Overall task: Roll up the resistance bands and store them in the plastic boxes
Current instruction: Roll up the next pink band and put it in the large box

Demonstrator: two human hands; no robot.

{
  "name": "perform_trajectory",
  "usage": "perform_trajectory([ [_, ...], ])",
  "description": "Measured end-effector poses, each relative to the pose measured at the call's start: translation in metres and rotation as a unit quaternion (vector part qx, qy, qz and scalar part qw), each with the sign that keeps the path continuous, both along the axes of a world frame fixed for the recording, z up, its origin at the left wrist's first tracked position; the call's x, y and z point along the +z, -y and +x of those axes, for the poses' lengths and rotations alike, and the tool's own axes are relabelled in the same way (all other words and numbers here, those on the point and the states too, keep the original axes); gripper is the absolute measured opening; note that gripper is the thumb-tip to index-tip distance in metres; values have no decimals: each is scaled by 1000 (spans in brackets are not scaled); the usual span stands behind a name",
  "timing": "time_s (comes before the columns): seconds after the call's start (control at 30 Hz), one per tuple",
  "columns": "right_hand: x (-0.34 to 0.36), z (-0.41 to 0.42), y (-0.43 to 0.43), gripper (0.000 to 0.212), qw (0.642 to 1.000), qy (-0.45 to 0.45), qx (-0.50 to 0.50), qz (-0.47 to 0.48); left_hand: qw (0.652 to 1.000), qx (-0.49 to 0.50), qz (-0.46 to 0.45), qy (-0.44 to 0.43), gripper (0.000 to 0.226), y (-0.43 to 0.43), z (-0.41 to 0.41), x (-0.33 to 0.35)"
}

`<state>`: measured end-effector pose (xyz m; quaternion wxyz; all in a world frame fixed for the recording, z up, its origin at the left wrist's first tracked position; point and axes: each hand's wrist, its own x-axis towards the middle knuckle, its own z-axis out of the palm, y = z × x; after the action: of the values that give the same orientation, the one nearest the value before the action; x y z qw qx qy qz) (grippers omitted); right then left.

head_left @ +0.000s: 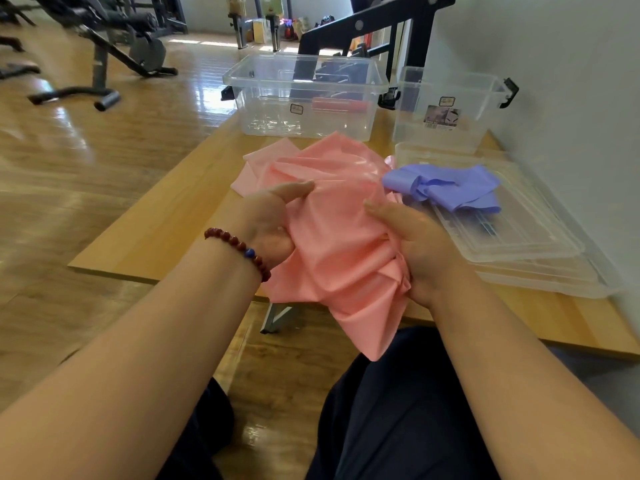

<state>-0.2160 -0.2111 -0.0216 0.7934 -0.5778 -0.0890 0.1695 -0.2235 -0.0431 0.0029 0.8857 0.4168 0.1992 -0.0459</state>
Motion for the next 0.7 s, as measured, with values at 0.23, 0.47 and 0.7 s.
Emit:
perform_trajectory([
  [0.23,3,8,-3,34,949,172,-54,-258,988,-120,83,-58,43,-9,0,-6],
  [0.47,5,8,-15,36,959,150,-137,-196,997,-39,52,-53,41,-9,9,1],
  [0.7,-2,14,0,34,943,51,-278,-174,999,43,-18,-26,9,2,1,-1],
])
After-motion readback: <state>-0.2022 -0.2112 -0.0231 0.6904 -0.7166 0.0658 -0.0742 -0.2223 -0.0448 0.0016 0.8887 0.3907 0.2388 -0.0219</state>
